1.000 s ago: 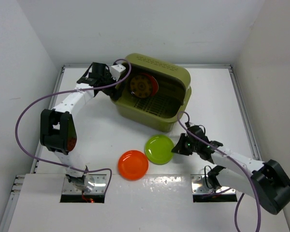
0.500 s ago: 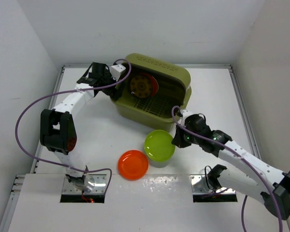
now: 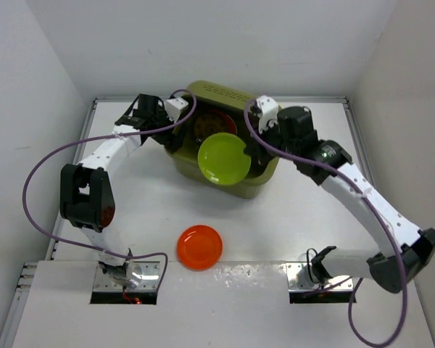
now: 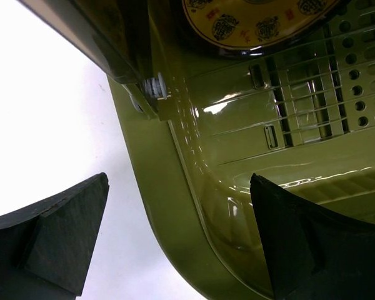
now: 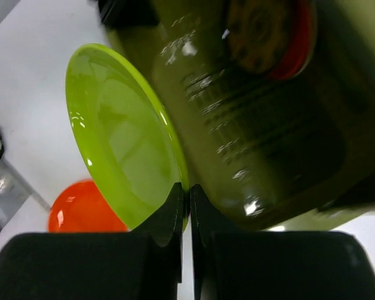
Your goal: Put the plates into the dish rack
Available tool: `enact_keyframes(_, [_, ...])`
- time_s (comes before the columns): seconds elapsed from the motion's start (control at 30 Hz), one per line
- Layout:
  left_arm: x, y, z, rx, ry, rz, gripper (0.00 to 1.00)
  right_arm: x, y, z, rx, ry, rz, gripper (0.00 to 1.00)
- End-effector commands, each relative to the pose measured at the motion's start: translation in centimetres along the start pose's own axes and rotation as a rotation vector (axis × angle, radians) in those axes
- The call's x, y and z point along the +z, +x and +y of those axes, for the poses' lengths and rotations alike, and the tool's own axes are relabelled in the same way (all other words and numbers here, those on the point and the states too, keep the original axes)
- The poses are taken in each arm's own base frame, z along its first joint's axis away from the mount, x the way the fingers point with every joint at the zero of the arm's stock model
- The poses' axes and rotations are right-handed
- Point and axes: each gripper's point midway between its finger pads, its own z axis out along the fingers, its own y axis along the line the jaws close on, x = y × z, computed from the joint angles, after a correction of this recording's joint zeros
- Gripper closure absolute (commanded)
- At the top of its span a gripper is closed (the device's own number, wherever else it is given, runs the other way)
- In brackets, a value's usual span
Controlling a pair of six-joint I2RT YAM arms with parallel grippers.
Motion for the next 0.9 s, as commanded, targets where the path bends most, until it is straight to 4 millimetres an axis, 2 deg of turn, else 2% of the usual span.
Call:
enact_keyframes(0.0, [-2.0, -0.1, 0.3, -0.002, -0.008, 0.012, 0.0, 0.4, -5.8, -3.2, -0.09, 0.054, -0.123, 1.0])
enact_keyframes(0.03, [-2.0, 0.2, 0.1, -0.004, -0.004, 0.022, 0.0, 0.6, -6.5, -3.8, -0.114, 0.08, -0.135, 1.0])
enact_keyframes(0.07, [-2.0, 0.2, 0.1, -0.004, -0.004, 0.022, 0.0, 0.7, -9.4, -4.9, -0.139, 0.132, -0.196, 1.0])
enact_keyframes(0.1, [-2.2, -0.1, 0.2, -0.013, -0.005, 0.02, 0.0, 1.9, -9.6, -5.8, -0.153, 0.159, -0.182, 1.0])
enact_keyframes(0.13, [-1.8, 0.2, 0.0, -0.015, 0.008, 0.026, 0.0, 2.5, -10.8, -6.9, -0.272, 0.21, -0.181, 1.0])
enact_keyframes(0.2, [-1.8, 0.0, 0.0, -0.017, 0.011, 0.035, 0.0, 3.4, -13.1, -8.0, -0.329, 0.292, -0.217, 1.0])
enact_keyframes(0.23, [-1.8, 0.0, 0.0, -0.017, 0.011, 0.035, 0.0, 4.6, -13.3, -8.4, -0.405, 0.311, -0.208, 1.0])
enact_keyframes(0.27, [-2.0, -0.1, 0.1, -0.017, 0.011, 0.035, 0.0, 4.8, -14.3, -8.6, -0.426, 0.328, -0.24, 1.0])
enact_keyframes(0.3, [-1.6, 0.2, 0.0, -0.02, 0.015, 0.044, 0.0, 5.3, -14.3, -9.2, -0.444, 0.36, -0.233, 1.0])
enact_keyframes(0.33, [-1.7, -0.3, 0.2, -0.017, 0.011, 0.035, 0.0, 6.7, -14.3, -9.6, -0.502, 0.369, -0.222, 1.0])
enact_keyframes(0.4, [-1.8, -0.1, 0.1, -0.02, 0.015, 0.043, 0.0, 7.5, -15.1, -9.4, -0.532, 0.388, -0.244, 1.0])
enact_keyframes(0.43, [-1.8, -0.1, 0.1, -0.02, 0.015, 0.043, 0.0, 8.8, -14.3, -9.6, -0.557, 0.39, -0.215, 1.0])
enact_keyframes(0.47, [-1.5, 0.1, -0.1, -0.022, 0.026, 0.048, 0.0, 9.4, -14.0, -9.1, -0.586, 0.384, -0.206, 1.0])
enact_keyframes(0.53, [-1.5, 0.1, -0.1, -0.022, 0.026, 0.048, 0.0, 10.9, -13.3, -9.3, -0.617, 0.415, -0.196, 1.0])
enact_keyframes(0.57, [-1.2, 0.4, -0.1, -0.024, 0.03, 0.056, 0.0, 11.8, -12.0, -9.3, -0.631, 0.417, -0.168, 1.0])
enact_keyframes(0.67, [-0.8, 0.4, -0.8, -0.007, 0.06, 0.054, 0.0, 13.6, -11.3, -9.7, -0.673, 0.462, -0.175, 1.0])
enact_keyframes(0.73, [-0.5, 0.6, -0.8, 0.0, 0.064, 0.062, 0.0, 13.7, -12.2, -9.3, -0.674, 0.491, -0.221, 1.0])
enact_keyframes(0.87, [0.5, 0.1, -0.5, 0.0, 0.072, 0.059, 0.0, 13.1, -12.1, -8.5, -0.693, 0.485, -0.26, 1.0])
